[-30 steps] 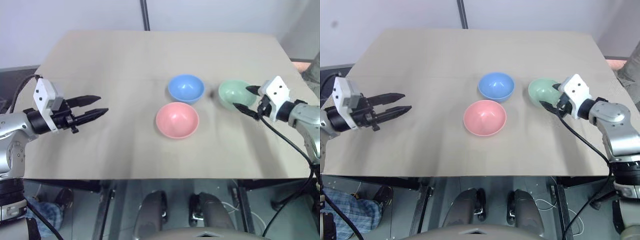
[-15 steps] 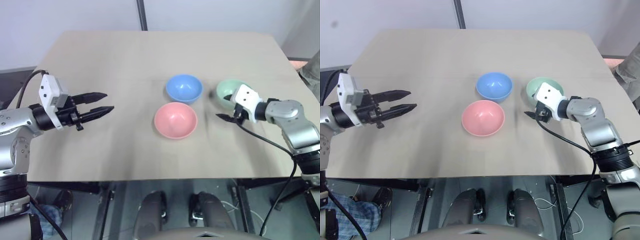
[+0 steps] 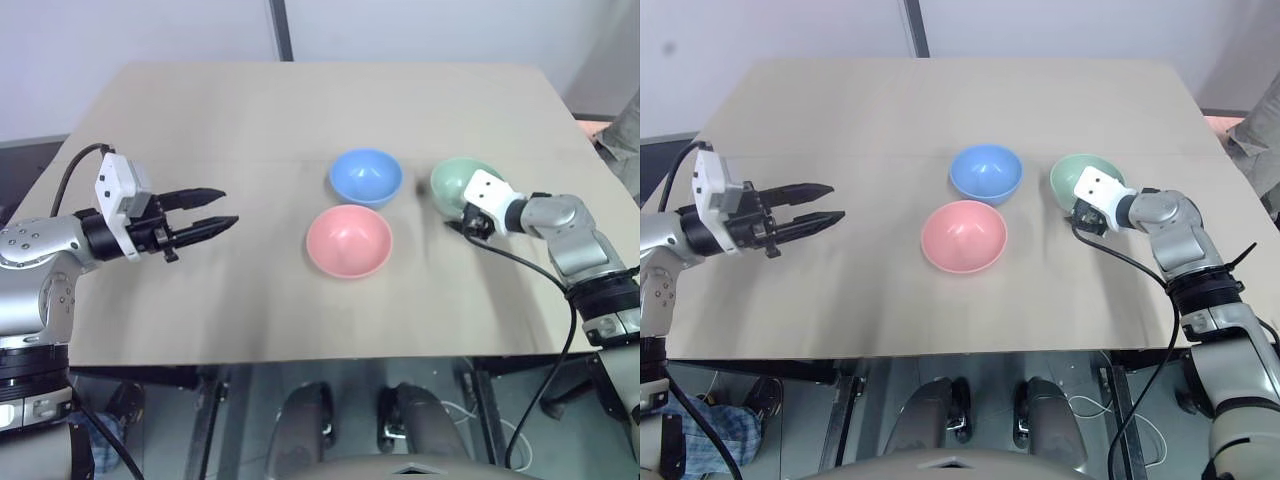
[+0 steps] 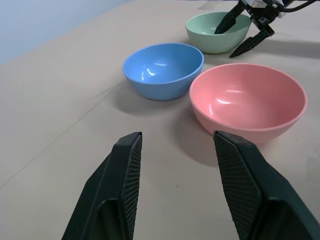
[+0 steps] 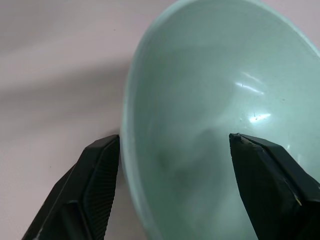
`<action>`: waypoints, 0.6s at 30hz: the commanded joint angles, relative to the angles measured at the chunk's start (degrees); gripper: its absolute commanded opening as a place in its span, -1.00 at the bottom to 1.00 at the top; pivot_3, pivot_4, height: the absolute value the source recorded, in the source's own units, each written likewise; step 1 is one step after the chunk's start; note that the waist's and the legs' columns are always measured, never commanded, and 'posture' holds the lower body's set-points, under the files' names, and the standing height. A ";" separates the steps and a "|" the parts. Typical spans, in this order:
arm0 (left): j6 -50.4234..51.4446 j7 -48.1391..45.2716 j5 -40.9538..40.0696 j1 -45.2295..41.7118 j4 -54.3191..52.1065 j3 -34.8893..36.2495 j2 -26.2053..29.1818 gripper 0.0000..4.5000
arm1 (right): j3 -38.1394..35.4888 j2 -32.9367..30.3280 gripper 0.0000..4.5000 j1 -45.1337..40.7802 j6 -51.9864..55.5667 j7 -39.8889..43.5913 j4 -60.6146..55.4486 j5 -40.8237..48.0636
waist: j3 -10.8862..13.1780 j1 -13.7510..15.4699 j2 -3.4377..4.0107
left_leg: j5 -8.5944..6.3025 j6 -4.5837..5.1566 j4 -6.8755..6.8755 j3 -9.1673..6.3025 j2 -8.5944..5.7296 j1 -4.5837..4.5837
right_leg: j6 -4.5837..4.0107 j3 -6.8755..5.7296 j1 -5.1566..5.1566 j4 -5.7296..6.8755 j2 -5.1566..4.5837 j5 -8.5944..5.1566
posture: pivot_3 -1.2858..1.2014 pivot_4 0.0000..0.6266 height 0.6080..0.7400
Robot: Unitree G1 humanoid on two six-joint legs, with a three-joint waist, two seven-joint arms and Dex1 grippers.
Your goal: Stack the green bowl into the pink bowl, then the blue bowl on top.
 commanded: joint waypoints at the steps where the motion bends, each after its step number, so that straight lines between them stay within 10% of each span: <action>1: -1.31 -0.19 -0.04 -0.82 -0.47 0.78 0.31 0.14 | -0.47 0.44 -0.12 -0.65 -1.28 0.50 -0.81 -0.48 | 0.00 0.00 0.00 | 0.00 0.00 0.00 0.00 0.00 0.00 | 0.00 0.00 0.00 0.00 0.00 0.00 | 0.03 -0.52 1.00; 6: -1.36 -0.19 -0.08 -0.94 -0.32 0.85 0.22 0.14 | -0.81 0.38 -0.98 -0.21 -1.19 1.87 -2.85 -0.31 | -0.02 0.00 -0.04 | 0.00 0.00 0.00 0.00 0.00 0.01 | 0.00 0.00 0.00 0.01 0.00 0.00 | 0.03 -0.52 1.00; 18: -2.30 -1.20 0.86 -2.15 1.56 -0.62 -0.03 0.14 | -0.92 0.77 -0.98 -0.07 11.47 13.02 -34.83 10.80 | 0.01 0.12 0.02 | 0.00 0.00 -0.04 0.00 0.02 -0.04 | 0.00 0.01 -0.06 0.02 0.01 0.00 | 0.03 -0.52 1.00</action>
